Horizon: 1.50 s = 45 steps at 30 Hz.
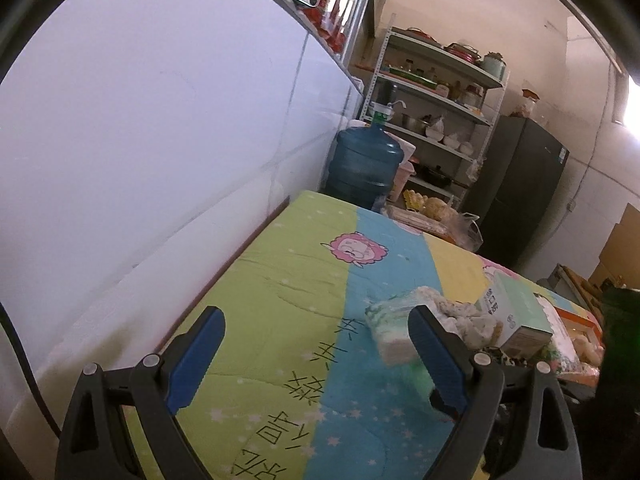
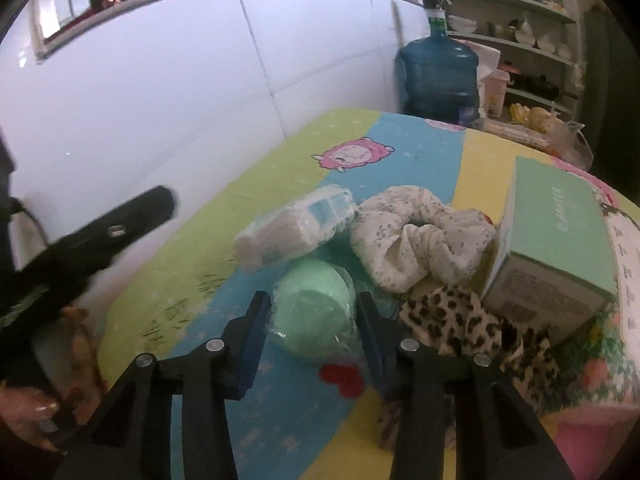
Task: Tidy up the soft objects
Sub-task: 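Grasp the white flower tissue pack with left tool while right tool grasps the green ball, then carry the tissue pack with left tool while right tool carries the green ball over the box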
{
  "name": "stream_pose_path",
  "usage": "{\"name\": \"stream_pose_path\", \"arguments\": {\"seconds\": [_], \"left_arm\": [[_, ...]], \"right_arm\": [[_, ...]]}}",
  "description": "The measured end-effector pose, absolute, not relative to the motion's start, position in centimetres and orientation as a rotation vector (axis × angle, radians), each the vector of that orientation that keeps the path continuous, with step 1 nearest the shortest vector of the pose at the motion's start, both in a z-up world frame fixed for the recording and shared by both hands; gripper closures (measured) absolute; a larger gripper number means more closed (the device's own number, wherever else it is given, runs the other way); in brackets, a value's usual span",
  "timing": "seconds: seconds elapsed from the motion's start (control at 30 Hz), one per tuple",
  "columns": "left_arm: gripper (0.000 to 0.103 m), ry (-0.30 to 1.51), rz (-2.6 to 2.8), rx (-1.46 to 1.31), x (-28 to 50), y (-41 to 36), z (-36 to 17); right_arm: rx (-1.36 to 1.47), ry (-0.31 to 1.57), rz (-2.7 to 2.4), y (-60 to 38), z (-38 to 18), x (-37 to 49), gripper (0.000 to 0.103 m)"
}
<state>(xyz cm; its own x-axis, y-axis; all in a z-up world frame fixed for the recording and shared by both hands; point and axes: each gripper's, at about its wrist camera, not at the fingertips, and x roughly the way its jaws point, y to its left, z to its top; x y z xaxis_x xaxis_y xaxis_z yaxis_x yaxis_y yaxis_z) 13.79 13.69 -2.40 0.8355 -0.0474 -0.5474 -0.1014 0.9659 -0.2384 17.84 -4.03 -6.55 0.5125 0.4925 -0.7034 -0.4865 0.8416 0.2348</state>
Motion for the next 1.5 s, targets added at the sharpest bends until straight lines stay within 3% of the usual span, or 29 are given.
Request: {"name": "stream_pose_path", "arguments": {"seconds": [0.3, 0.7, 0.83, 0.97, 1.5], "left_arm": [[0.009, 0.63, -0.042, -0.23, 14.8, 11.7, -2.5], [0.011, 0.859, -0.146, -0.048, 19.2, 6.7, -6.9], [0.027, 0.896, -0.119, -0.056, 19.6, 7.1, -7.5], [0.05, 0.881, -0.124, -0.097, 19.4, 7.5, -7.4], [0.052, 0.765, -0.124, -0.156, 14.7, 6.8, -3.8]], "right_arm": [[0.104, 0.814, 0.59, -8.8, -4.4, 13.4, 0.058], [0.214, 0.739, 0.508, -14.6, -2.6, 11.5, 0.058], [0.23, 0.738, 0.51, -14.9, -2.9, 11.8, 0.058], [0.236, 0.743, 0.51, -15.0, -3.2, 11.9, 0.058], [0.24, 0.711, 0.494, -16.0, -2.4, 11.0, 0.058]]}}
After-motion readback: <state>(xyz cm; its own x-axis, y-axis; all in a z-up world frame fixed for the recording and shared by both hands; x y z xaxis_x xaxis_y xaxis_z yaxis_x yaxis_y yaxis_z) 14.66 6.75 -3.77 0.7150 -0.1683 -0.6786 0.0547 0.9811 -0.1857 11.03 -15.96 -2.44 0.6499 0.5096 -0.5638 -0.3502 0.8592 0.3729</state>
